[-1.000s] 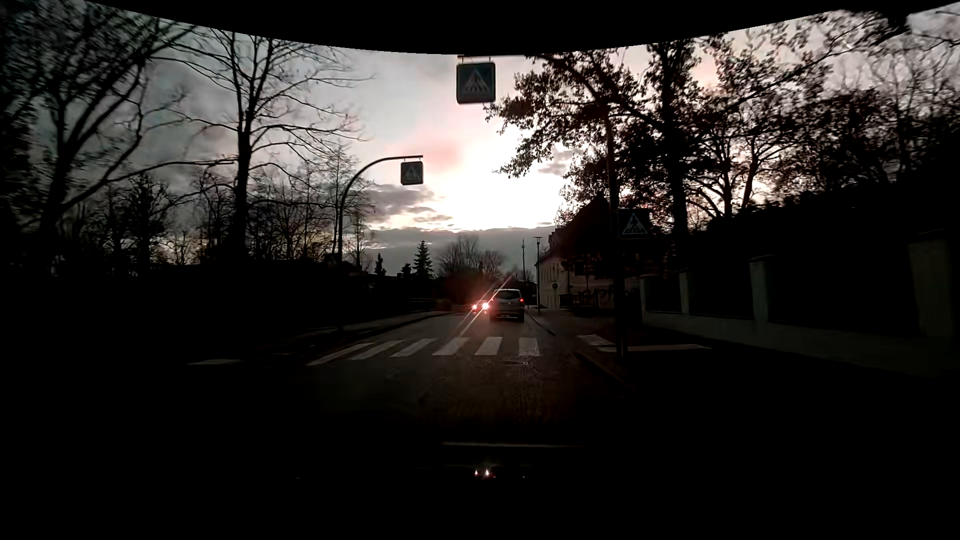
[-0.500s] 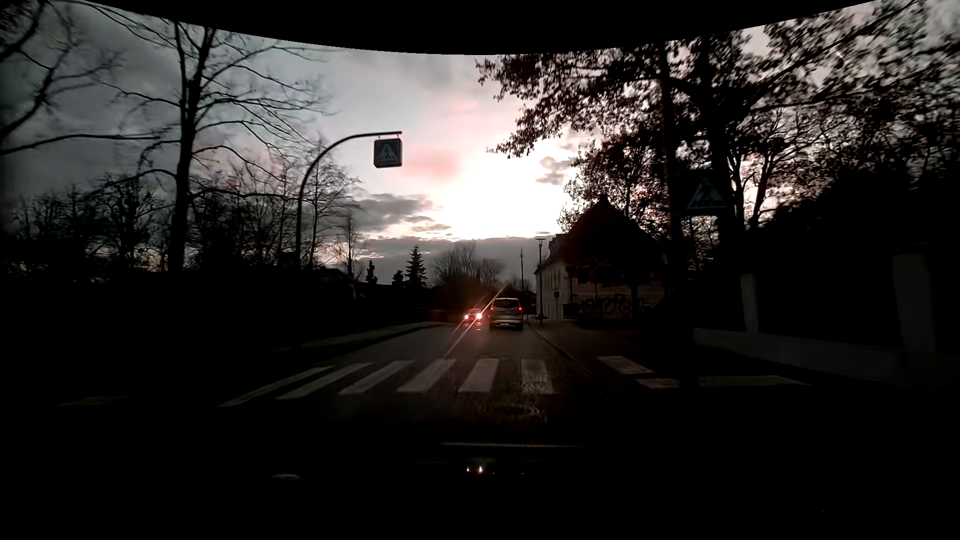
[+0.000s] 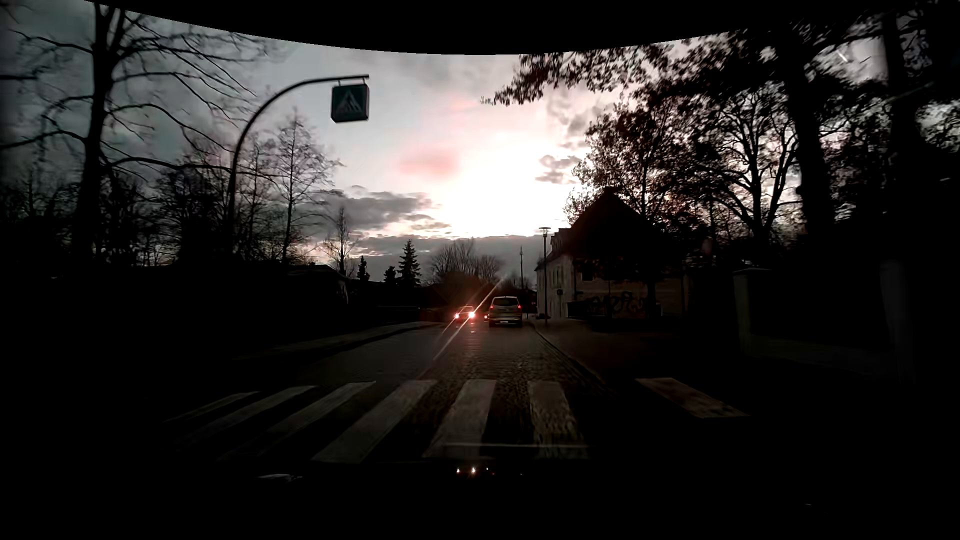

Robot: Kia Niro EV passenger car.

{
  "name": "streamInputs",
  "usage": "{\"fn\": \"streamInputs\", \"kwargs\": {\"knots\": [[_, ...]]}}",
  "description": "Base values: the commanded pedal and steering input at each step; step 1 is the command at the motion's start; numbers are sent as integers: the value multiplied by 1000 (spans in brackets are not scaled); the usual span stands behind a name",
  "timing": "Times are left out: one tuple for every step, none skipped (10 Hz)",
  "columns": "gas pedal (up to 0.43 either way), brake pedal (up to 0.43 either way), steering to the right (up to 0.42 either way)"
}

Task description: Follow the waypoints while adhering to traffic rules and regulations

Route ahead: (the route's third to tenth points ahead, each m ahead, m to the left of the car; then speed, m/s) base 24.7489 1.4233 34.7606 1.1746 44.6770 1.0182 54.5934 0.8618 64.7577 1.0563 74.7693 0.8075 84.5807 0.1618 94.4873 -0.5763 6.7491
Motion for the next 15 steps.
{"fn": "streamInputs", "kwargs": {"knots": [[79,0,-6],[79,0,-5],[79,0,-5],[79,0,-6],[87,0,-7],[87,0,-6],[87,0,-6],[87,0,-6],[87,0,-8],[87,0,-6],[98,0,-3],[98,0,-3],[98,0,-6],[98,0,-7],[110,0,-6]]}}
